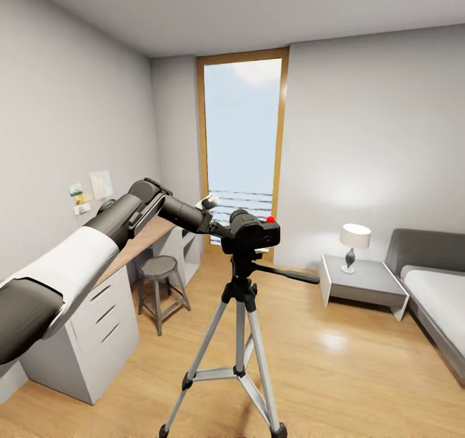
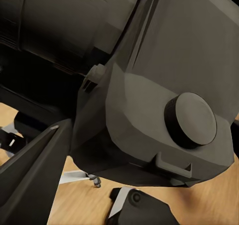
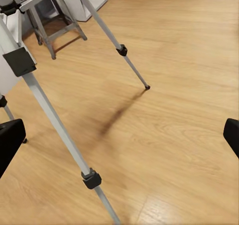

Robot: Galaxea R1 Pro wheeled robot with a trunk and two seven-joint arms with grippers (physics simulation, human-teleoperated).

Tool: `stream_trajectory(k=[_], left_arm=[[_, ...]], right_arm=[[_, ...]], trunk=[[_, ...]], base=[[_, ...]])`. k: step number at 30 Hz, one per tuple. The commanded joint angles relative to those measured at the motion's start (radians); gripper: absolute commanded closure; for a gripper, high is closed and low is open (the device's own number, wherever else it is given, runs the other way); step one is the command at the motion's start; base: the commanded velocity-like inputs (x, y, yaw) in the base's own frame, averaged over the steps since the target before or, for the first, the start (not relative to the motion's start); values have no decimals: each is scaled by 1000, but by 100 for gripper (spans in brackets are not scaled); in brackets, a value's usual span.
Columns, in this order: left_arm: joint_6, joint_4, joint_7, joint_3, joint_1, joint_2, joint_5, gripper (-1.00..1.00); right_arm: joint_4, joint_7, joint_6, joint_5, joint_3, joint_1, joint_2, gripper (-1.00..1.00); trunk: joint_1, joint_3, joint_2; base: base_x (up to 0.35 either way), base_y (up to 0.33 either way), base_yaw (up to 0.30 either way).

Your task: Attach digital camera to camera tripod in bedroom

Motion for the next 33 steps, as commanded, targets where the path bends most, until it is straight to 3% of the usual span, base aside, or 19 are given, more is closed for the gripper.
stream_trajectory(k=[1, 9, 23, 33], left_arm=[[8, -1, -1, -2, -1, 1, 5, 100], [8, -5, -2, 21, -1, 8, 6, 100], [8, -35, -1, 169, -2, 23, 7, 100], [8, -62, -1, 186, -2, 27, 7, 100]], right_arm=[[1, 6, -2, -3, -2, -1, 0, -100], [3, 5, -1, -3, -2, -1, 0, -100], [7, -24, -1, -3, -1, -1, 2, -100], [8, -26, -1, -3, 0, -1, 4, -100]], trunk=[[0, -2, -1], [0, -12, -1], [0, -13, -1], [0, -13, -1]], base=[[0, 0, 0], [0, 0, 0], [0, 0, 0], [0, 0, 0]])
